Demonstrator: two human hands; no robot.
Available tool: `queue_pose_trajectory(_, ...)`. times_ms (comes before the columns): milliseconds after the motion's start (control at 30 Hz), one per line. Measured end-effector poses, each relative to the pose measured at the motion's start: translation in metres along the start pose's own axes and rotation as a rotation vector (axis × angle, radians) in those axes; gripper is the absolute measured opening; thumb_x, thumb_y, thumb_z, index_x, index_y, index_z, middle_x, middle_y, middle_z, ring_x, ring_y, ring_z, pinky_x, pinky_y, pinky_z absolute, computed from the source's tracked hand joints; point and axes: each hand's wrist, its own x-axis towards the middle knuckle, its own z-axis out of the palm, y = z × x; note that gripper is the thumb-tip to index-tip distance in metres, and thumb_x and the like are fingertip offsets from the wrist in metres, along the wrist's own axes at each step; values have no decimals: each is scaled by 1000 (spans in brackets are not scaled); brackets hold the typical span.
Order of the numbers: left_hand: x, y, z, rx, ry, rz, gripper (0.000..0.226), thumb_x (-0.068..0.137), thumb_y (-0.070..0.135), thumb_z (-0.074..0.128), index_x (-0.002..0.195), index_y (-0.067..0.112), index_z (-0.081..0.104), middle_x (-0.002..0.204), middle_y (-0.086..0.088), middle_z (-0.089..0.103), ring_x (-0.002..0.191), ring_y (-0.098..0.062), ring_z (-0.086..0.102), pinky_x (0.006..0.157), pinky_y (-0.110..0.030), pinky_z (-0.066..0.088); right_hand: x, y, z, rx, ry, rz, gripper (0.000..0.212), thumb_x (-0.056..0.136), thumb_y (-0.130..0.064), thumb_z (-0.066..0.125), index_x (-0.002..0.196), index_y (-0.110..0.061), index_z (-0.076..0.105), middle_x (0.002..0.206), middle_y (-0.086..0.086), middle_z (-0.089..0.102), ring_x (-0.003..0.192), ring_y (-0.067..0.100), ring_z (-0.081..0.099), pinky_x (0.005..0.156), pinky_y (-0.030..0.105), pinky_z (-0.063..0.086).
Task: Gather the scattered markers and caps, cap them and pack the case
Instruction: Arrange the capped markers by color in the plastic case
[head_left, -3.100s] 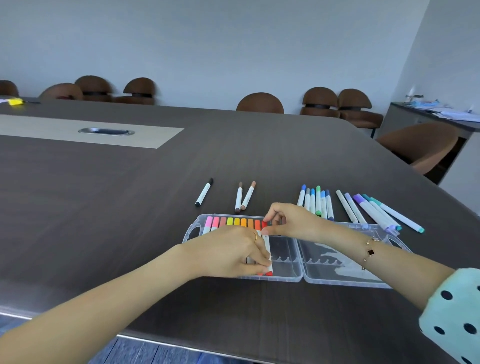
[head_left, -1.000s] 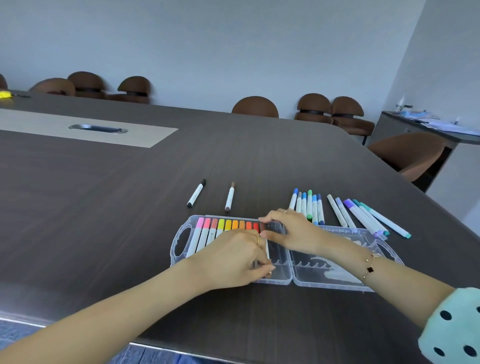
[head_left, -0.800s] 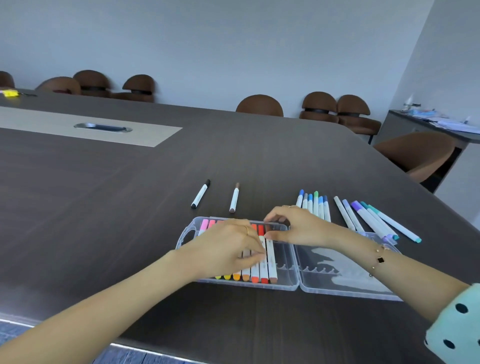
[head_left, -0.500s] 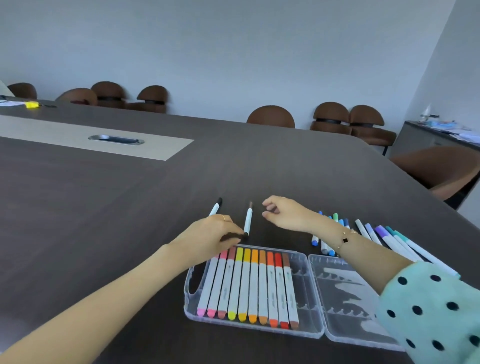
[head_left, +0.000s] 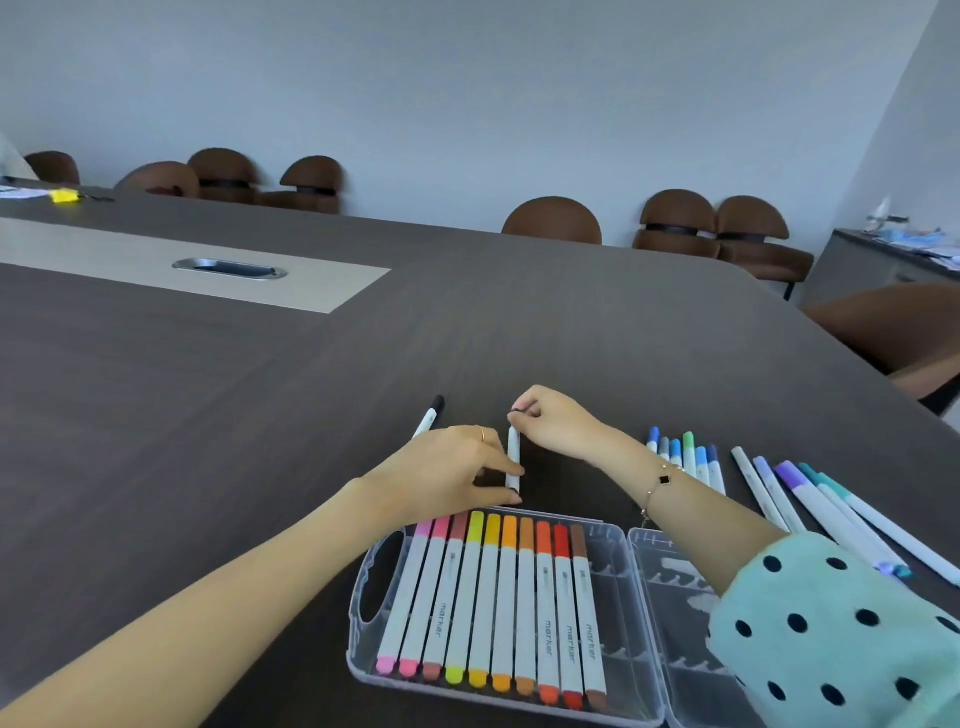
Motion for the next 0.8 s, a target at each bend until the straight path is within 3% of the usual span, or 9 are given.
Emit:
queue_pose_trajectory(100, -7, 23, -13, -91, 82, 31, 33, 89, 39, 60, 120, 30, 65, 113, 14, 57, 79, 5, 48, 67, -3, 39, -26, -8, -19, 46, -10, -4, 24, 97, -24, 48, 108, -7, 61, 107, 12, 65, 99, 21, 60, 83, 29, 46)
queue_pose_trajectory(200, -22, 51, -16, -119, 143, 88, 32, 87, 42, 62, 116, 28, 68, 115, 15, 58, 95, 1, 53, 80, -14, 48, -53, -7, -31, 77, -63, -6, 13, 95, -23, 50, 98, -17, 61, 101, 4, 67, 97, 18, 62, 93, 35, 48)
queue_pose_trajectory(300, -40, 74, -2, -80, 179, 154, 34, 84, 49, 62, 111, 30, 71, 114, 17, 63, 102, 0, 55, 83, -20, 50, -82, 1, -36, 36, -116, -35, 8, 92, -28, 56, 98, -23, 59, 91, -5, 68, 86, 10, 62, 87, 32, 50)
queue_pose_trajectory(400, -52, 92, 11, -92, 206, 191, 31, 81, 51, 65, 103, 31, 73, 109, 16, 68, 95, -2, 58, 77, -20, 50, -111, 9, -39, -32, -144, -45, 17, 91, -30, 58, 104, -19, 58, 92, 0, 69, 78, 11, 59, 78, 32, 50)
queue_pose_trajectory(500, -58, 103, 18, -83, 202, 219, 29, 79, 49, 67, 100, 30, 75, 107, 16, 70, 96, -3, 60, 78, -23, 51, -132, 17, -41, -52, -133, -49, 20, 90, -30, 60, 104, -16, 60, 96, 0, 67, 86, 15, 63, 81, 32, 51)
queue_pose_trajectory(633, -64, 113, 21, -84, 136, 199, 35, 83, 47, 65, 112, 27, 71, 117, 14, 66, 110, -4, 56, 92, -23, 47, -150, 22, -41, -123, -150, -88, 24, 91, -26, 61, 111, -13, 62, 107, -3, 62, 99, 12, 59, 83, 19, 47)
queue_pose_trajectory(800, -66, 116, 20, -128, 49, 150, 38, 86, 46, 63, 117, 26, 67, 125, 13, 62, 115, -2, 54, 97, -28, 46, -155, 31, -38, -85, -132, -105, 26, 90, -28, 62, 114, -18, 63, 112, -7, 63, 104, 7, 58, 97, 25, 45)
